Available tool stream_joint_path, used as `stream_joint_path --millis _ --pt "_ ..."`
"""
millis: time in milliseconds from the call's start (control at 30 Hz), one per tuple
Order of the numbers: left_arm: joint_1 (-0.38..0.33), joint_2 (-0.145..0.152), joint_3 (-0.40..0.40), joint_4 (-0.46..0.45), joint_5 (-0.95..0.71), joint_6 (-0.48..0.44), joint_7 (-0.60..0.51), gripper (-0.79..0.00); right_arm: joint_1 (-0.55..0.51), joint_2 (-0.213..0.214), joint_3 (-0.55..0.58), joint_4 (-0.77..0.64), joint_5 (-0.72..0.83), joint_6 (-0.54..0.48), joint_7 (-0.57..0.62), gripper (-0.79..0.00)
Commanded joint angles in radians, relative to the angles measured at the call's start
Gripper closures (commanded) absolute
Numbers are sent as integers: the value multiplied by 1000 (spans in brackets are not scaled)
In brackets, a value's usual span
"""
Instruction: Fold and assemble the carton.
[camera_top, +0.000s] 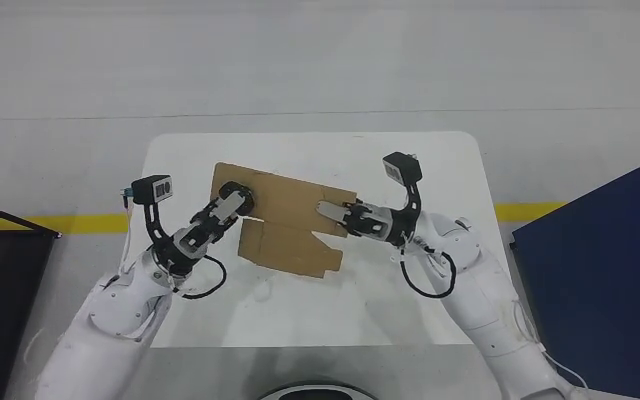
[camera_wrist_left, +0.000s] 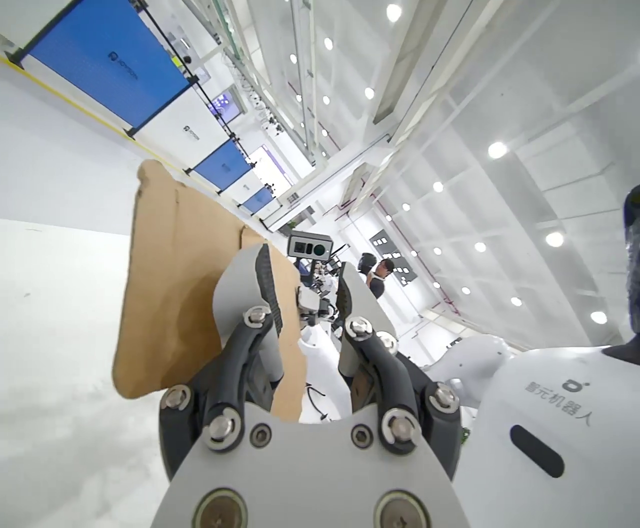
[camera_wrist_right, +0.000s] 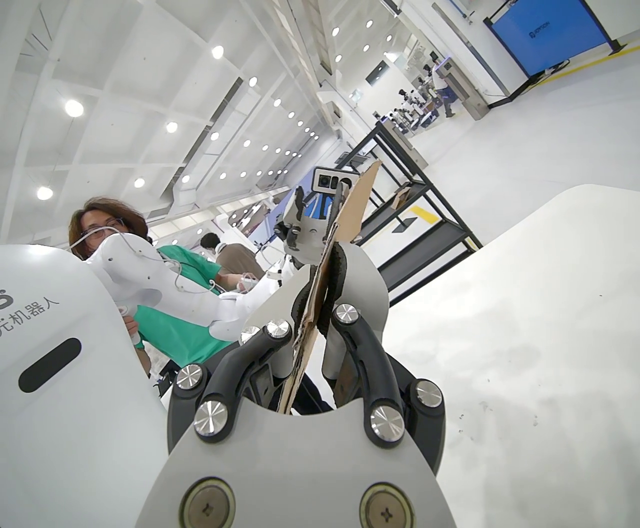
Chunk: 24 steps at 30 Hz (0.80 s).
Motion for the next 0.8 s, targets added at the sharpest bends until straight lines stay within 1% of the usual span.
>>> stream_joint_path --millis 0,133,167,200,300,433,567,667,767 --pt "-5 3 -20 6 55 7 -25 -265 4 0 -4 5 -1 2 -3 0" --pt "17 10 -71 -16 274 4 -28 -271 8 0 -2 15 6 -4 -16 0" --pt "30 12 -86 -23 330 0 -28 -274 8 0 0 18 9 -6 -18 0" --pt "49 13 -92 -29 351 -8 -22 -274 7 1 3 19 11 -8 -20 0" --pt "91 17 -108 -14 344 -44 -32 -274 3 3 12 17 21 -16 -20 0" --pt "112 18 -129 13 331 -62 -12 -265 3 5 15 10 27 -10 -17 0" --pt "113 17 -125 30 288 -95 -6 -256 12 5 8 2 25 2 -16 0" --pt "101 15 -85 39 179 -135 -38 -256 25 4 2 1 8 22 -21 0" --pt "79 17 -71 60 102 -153 -87 -249 32 3 -2 0 -3 32 -30 0"
